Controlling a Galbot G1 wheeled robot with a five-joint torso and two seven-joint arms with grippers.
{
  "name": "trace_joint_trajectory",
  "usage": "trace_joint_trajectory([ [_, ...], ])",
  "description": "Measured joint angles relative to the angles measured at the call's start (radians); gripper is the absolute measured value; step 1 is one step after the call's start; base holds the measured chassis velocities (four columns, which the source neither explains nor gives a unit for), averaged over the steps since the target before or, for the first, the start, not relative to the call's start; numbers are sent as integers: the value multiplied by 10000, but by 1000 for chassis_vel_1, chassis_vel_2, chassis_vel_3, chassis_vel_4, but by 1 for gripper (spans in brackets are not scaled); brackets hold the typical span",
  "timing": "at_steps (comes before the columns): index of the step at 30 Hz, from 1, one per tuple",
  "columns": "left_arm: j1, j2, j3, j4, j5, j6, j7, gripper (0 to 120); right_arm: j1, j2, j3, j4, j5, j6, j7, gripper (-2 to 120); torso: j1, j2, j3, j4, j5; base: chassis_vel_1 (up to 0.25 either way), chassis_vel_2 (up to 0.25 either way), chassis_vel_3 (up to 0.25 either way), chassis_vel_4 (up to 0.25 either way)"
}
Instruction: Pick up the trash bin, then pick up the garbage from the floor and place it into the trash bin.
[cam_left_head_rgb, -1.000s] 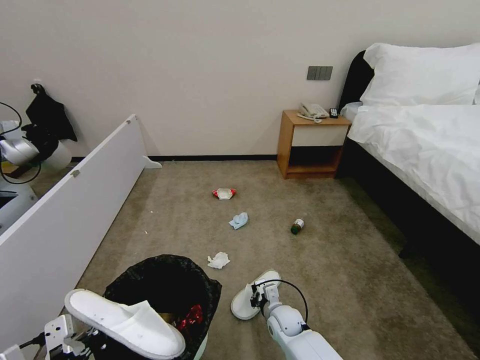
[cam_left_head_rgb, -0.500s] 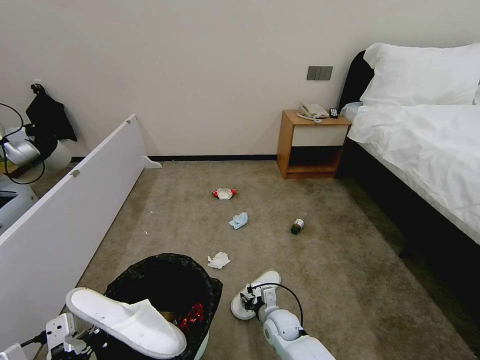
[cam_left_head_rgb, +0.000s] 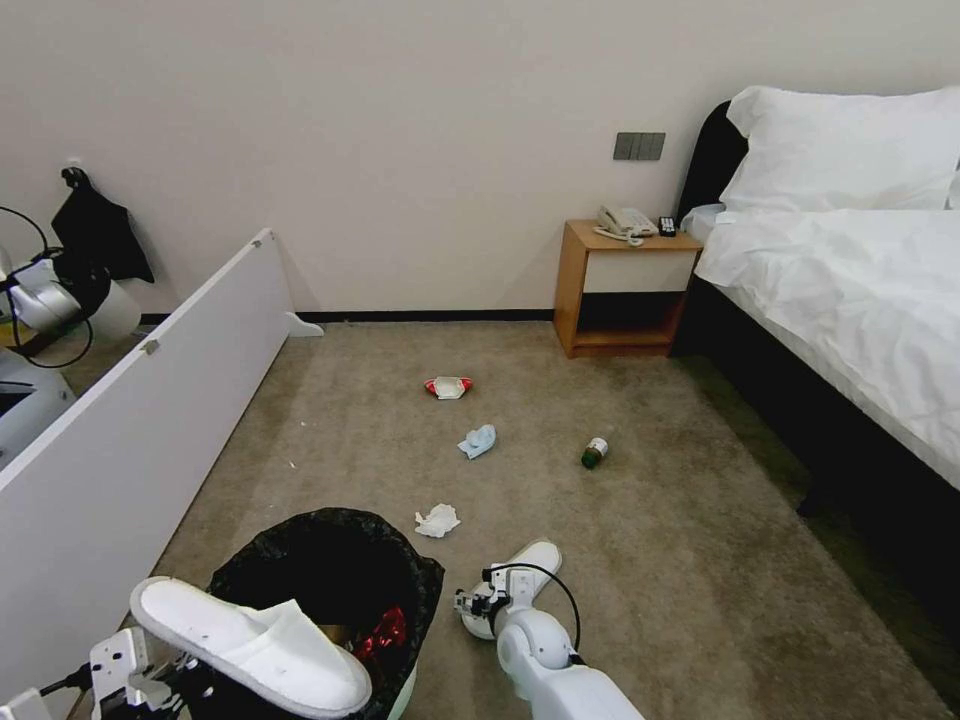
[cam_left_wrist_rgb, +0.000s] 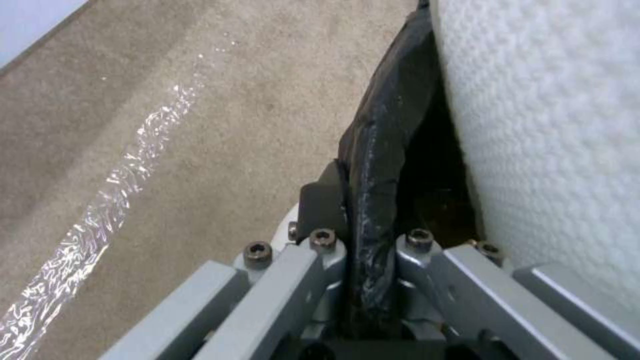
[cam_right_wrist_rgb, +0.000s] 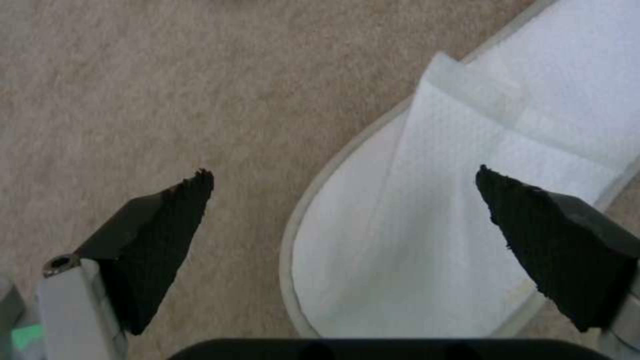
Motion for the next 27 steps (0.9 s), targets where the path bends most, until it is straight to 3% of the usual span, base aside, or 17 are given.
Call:
trace_joint_trajectory([
  [20, 35, -32, -3, 0, -1, 0, 3, 3, 796, 313, 634, -973, -74, -259, 606, 99, 0, 0, 1, -1, 1, 0, 0, 0, 0],
  [25, 24, -33, 5, 0, 2, 0, 3, 3, 1111, 307, 902, -1426, -30, -413, 588, 85, 0, 0, 0, 1, 0, 0, 0, 0, 0],
  [27, 54, -36, -7, 0, 2, 0, 10, 3, 1289, 305, 1031, -1667, -31, -465, 592, 73, 0, 0, 1, -2, 1, 0, 0, 0, 0],
])
